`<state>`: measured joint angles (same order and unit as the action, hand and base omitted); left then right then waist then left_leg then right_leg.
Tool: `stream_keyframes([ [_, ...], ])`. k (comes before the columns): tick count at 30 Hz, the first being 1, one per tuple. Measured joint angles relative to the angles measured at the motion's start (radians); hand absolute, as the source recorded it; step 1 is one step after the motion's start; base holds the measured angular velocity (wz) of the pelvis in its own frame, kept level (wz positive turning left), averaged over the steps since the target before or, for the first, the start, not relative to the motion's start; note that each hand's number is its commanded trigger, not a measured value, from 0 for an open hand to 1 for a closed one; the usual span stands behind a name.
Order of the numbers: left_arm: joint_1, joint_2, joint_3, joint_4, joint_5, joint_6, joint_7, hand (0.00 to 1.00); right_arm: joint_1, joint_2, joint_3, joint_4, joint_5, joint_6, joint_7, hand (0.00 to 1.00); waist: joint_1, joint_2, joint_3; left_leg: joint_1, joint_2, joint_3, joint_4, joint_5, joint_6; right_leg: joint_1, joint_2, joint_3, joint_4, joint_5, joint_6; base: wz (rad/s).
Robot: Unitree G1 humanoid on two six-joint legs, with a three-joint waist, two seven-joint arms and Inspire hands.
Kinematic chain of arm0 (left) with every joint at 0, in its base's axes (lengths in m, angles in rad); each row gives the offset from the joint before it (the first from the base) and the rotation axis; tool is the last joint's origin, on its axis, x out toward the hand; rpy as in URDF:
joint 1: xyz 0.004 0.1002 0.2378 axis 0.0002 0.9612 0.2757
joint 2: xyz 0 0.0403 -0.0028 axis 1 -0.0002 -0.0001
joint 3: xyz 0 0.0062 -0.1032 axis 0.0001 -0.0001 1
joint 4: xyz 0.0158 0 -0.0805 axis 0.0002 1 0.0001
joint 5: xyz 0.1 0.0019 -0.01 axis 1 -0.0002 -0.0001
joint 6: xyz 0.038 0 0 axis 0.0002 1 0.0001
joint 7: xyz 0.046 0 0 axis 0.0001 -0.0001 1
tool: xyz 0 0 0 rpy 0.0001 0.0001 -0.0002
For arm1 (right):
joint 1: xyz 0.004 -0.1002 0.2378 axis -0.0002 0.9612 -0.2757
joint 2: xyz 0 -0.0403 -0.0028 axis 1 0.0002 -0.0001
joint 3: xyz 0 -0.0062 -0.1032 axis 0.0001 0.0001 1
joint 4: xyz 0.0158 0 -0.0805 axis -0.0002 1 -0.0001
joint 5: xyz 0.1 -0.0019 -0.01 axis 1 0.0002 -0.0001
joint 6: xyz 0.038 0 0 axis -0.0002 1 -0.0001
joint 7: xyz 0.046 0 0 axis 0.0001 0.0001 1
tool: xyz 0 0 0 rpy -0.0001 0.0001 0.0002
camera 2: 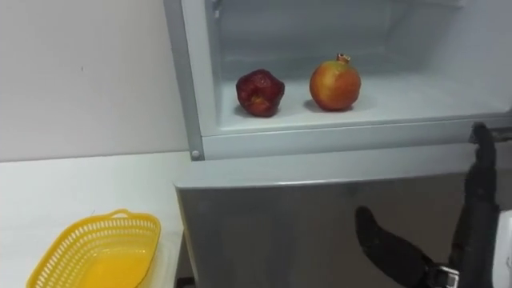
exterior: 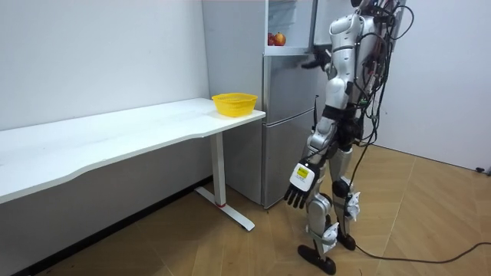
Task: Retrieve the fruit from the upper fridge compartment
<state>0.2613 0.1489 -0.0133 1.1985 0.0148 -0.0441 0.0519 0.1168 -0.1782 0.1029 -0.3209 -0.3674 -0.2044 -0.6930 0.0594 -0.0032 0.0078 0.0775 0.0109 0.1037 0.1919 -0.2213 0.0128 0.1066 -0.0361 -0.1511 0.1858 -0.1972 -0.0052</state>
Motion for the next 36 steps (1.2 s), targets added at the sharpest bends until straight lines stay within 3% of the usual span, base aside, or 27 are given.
stream_keyframes([
  [9, -0.008, 0.001, -0.003, 0.001, 0.026, 0.014, -0.024, 0.00, -0.002, 0.001, 0.056, -0.002, 0.000, -0.003, 0.081, 0.00, 0.018, -0.025, -0.0069, -0.008, -0.001, -0.001, -0.002, 0.001, -0.001, -0.008, 0.000, -0.001, -0.003, 0.001, 0.001, 0.00],
  [19, -0.027, 0.003, -0.002, 0.013, 0.068, 0.013, -0.048, 0.00, -0.060, -0.001, 0.055, -0.012, -0.021, -0.016, 0.140, 0.00, 0.030, -0.026, -0.0096, -0.010, -0.004, -0.005, -0.001, 0.001, 0.000, -0.003, -0.002, -0.016, -0.018, 0.001, 0.001, 0.01],
  [23, -0.030, 0.010, 0.001, 0.008, 0.096, 0.017, -0.069, 0.00, -0.069, -0.026, 0.040, -0.015, 0.017, -0.016, 0.175, 0.00, 0.027, -0.030, -0.0086, -0.013, -0.004, -0.015, 0.006, 0.001, 0.000, 0.002, -0.004, -0.031, -0.018, 0.001, 0.001, 0.08],
  [27, -0.034, 0.021, 0.014, 0.003, 0.107, 0.021, -0.085, 0.00, -0.121, -0.070, -0.011, -0.009, 0.125, -0.010, 0.222, 0.00, 0.024, -0.042, -0.0025, -0.014, -0.005, -0.026, 0.007, 0.001, 0.000, 0.007, -0.004, -0.041, -0.017, 0.001, 0.001, 0.08],
  [32, -0.034, 0.024, 0.029, -0.009, 0.156, 0.040, -0.092, 0.00, -0.254, -0.108, -0.101, -0.009, 0.174, 0.011, 0.217, 0.00, 0.018, -0.048, -0.0030, -0.016, -0.007, -0.036, 0.006, 0.001, 0.000, 0.011, -0.005, -0.049, -0.016, 0.001, 0.001, 0.06],
  [36, -0.036, 0.026, 0.027, -0.010, 0.177, 0.046, -0.094, 0.00, -0.320, -0.109, -0.127, -0.008, 0.213, 0.011, 0.209, 0.00, 0.001, -0.054, -0.0036, -0.014, -0.008, -0.054, 0.013, 0.002, -0.001, 0.022, -0.004, -0.064, -0.017, 0.001, 0.001, 0.13],
])
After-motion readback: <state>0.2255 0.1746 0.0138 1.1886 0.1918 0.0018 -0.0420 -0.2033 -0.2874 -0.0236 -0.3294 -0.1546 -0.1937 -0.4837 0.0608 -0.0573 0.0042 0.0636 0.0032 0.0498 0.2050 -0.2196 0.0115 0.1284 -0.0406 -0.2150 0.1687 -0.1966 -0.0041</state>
